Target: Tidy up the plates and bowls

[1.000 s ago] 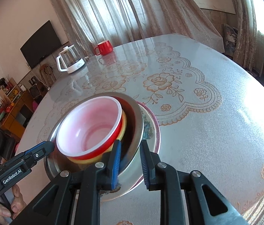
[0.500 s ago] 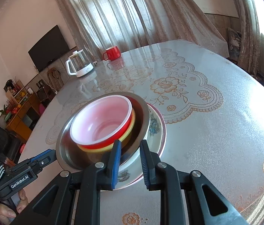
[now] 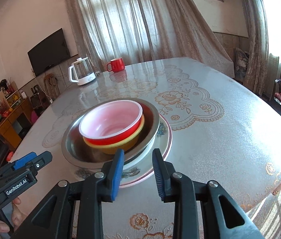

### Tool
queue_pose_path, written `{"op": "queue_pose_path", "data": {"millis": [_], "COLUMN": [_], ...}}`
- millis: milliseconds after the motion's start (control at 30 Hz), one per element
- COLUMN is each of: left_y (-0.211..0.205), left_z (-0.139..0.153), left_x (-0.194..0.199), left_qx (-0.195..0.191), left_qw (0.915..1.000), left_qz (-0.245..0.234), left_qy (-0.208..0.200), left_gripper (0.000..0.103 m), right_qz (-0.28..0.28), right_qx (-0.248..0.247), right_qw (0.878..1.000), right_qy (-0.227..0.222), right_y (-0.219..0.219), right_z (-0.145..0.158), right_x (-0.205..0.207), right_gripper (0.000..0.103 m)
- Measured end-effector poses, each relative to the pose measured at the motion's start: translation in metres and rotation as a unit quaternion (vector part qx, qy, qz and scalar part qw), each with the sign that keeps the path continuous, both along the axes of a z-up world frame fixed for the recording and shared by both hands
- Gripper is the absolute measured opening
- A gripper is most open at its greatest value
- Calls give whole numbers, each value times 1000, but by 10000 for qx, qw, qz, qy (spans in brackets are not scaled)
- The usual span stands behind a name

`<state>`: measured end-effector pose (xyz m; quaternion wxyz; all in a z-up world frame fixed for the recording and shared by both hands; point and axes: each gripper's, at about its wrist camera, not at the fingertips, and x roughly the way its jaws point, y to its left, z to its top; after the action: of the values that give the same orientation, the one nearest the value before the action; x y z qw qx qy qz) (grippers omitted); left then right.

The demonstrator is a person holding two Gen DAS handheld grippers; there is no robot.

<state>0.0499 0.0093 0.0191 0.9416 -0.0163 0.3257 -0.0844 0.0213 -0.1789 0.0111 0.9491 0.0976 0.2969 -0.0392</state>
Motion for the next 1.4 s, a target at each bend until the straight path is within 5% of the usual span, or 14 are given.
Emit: {"op": "queue_pose_path", "data": {"millis": [200,267,500,1400], "left_y": [-12,-14,-14,-12], "left_z": [-12,-15,-15,-11], "left_x": [-20,-23,-27,-34], "left_qx": [232,227,151,102], "left_qw": [9996,9996,9997,9995], "left_qz": [-45,-72,-116,64], "left_qy": [-183,-129,-163,-303], "left_gripper": [95,103,103,103], "right_qz": [-383,-556,-994,-888], "right_qx": [-284,-468,-539,-587], "right_qw": [9989,9974,9936,9943], "right_qy": [-14,25,-71,25], "right_y": [23,26,20,26], "right_z": [-12,-14,-17,-20], "right_x": [-13,-13,-22,-17], "right_gripper": [62,62,62,62]}}
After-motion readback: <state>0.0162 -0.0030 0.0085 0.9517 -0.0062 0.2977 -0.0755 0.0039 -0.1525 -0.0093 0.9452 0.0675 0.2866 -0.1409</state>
